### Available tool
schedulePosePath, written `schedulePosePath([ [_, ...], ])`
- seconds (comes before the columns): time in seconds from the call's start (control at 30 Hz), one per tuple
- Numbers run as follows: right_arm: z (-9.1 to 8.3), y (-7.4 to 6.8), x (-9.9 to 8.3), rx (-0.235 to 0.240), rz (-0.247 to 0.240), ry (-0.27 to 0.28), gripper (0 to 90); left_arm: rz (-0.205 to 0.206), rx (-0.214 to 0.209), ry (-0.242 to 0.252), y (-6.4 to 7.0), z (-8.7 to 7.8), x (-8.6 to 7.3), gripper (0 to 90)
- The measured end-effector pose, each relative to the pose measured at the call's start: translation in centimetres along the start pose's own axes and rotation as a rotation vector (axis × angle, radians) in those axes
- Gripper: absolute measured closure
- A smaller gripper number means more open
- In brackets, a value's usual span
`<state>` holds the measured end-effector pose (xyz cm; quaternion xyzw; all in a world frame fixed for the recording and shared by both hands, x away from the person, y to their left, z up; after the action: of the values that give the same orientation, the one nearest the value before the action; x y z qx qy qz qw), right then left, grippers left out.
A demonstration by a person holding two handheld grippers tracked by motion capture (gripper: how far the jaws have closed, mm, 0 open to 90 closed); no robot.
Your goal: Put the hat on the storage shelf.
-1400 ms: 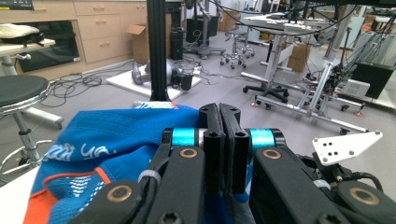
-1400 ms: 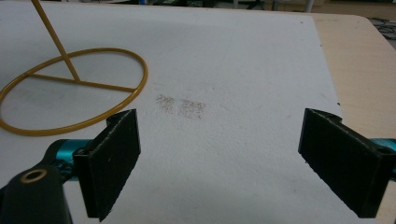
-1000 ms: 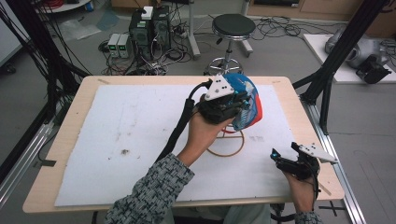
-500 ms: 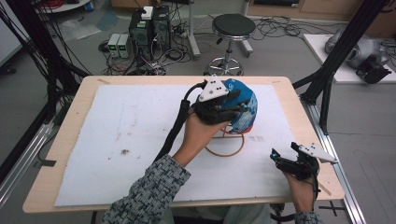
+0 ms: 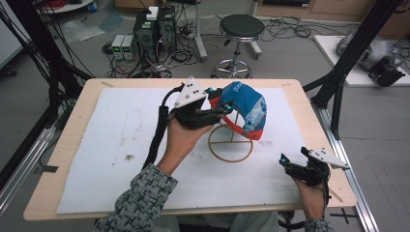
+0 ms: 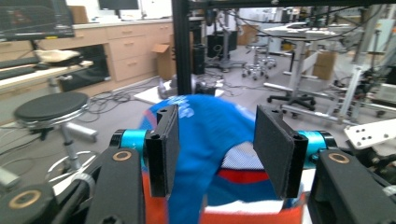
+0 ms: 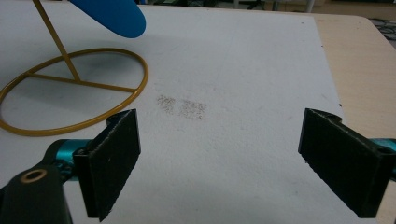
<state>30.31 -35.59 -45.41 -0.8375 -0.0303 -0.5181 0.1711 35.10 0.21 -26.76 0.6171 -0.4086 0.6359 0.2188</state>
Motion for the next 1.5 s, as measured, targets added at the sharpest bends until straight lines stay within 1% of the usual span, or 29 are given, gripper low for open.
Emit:
schedulePosePath([
  [0.03, 0.0, 0.0, 0.0, 0.001, 0.0, 0.0, 11.9, -0.003, 0.015, -0.004, -0.3, -0.6, -0.2, 49.7],
  [0.07, 0.1, -0.1, 0.0, 0.001, 0.0, -0.001, 11.9, -0.003, 0.022, -0.005, -0.6, -0.9, -0.4, 49.3],
  [0.1, 0.1, -0.1, 0.0, 0.001, -0.003, -0.002, 11.9, -0.005, 0.04, -0.01, -1.0, -1.5, -0.6, 48.9],
  [0.23, 0.3, -0.3, 0.1, 0.003, -0.006, -0.003, 11.9, -0.011, 0.082, -0.018, -2.0, -3.4, -1.4, 47.9],
  [0.43, 0.9, -0.6, 0.4, 0.01, -0.02, -0.002, 11.9, -0.032, 0.156, -0.033, -3.7, -6.7, -2.8, 46.7],
  [0.63, 1.6, -1.1, 0.5, 0.018, -0.026, -0.01, 11.9, -0.038, 0.216, -0.059, -4.9, -9.4, -4.2, 45.6],
  [0.7, 1.7, -1.2, 0.6, 0.02, -0.028, -0.01, 11.9, -0.042, 0.238, -0.064, -5.3, -10.3, -4.7, 43.6],
  [0.73, 1.8, -1.3, 0.6, 0.021, -0.031, -0.008, 11.9, -0.05, 0.249, -0.068, -5.5, -10.9, -5.0, 43.1],
  [0.83, 2.0, -1.4, 0.7, 0.023, -0.038, -0.01, 11.9, -0.071, 0.274, -0.069, -5.8, -12.1, -5.8, 41.2],
  [0.93, 2.0, -1.6, 0.7, 0.025, -0.035, -0.013, 11.9, -0.089, 0.304, -0.077, -6.1, -13.4, -6.7, 38.7],
  [1.0, 2.0, -1.5, 0.7, 0.022, -0.041, -0.011, 11.9, -0.103, 0.325, -0.084, -6.3, -14.2, -7.5, 36.7],
  [1.1, 1.8, -1.4, 0.7, 0.017, -0.035, -0.004, 11.9, -0.121, 0.359, -0.097, -6.5, -15.5, -8.8, 33.0],
  [1.23, 1.7, -1.3, 0.7, 0.009, -0.036, 0.0, 11.9, -0.125, 0.391, -0.107, -6.6, -16.8, -10.5, 27.6],
  [1.37, 1.7, -1.4, 0.8, 0.004, -0.036, 0.0, 11.9, -0.109, 0.424, -0.126, -6.6, -18.0, -12.2, 21.8],
  [1.4, 1.7, -1.4, 0.8, 0.003, -0.037, 0.002, 11.8, -0.112, 0.438, -0.13, -6.6, -18.3, -12.7, 21.0],
  [1.5, 1.7, -1.4, 0.7, 0.0, -0.041, 0.003, 11.9, -0.121, 0.45, -0.14, -6.7, -19.0, -13.7, 20.5],
])
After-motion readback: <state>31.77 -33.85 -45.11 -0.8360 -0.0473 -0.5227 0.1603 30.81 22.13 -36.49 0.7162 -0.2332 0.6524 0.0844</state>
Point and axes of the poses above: each handheld gripper's, and its own axes: z roughly forward along the jaws, x roughly out of its top, y roughly to its right, the point moved 3 cm from there along z, roughly forward along the jaws, and after that the axes turned 13 degrees about z, right-handed, at the moved point
